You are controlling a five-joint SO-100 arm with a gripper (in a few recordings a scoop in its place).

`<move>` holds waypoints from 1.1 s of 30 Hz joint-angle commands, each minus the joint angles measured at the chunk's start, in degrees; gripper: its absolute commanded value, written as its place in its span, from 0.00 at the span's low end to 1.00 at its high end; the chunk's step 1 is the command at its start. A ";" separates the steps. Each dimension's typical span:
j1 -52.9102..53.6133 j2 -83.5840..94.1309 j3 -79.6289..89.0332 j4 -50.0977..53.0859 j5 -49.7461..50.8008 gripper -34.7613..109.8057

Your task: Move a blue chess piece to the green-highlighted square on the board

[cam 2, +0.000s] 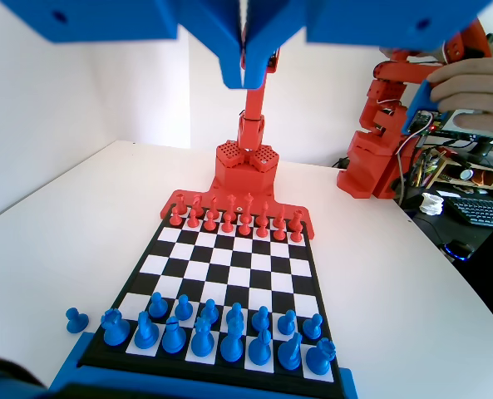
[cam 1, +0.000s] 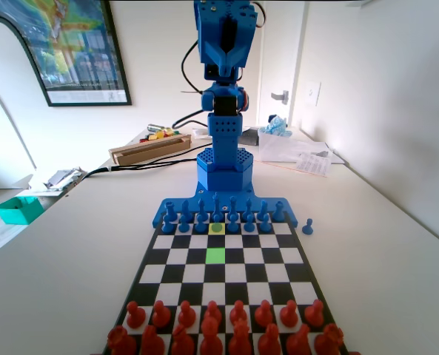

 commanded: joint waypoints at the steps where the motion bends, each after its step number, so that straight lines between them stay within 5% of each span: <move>1: 0.09 -1.58 -2.02 -0.44 0.53 0.25; 17: 2.37 -29.00 -21.80 4.48 4.22 0.25; 33: 5.98 -53.09 -30.15 10.63 -18.98 0.25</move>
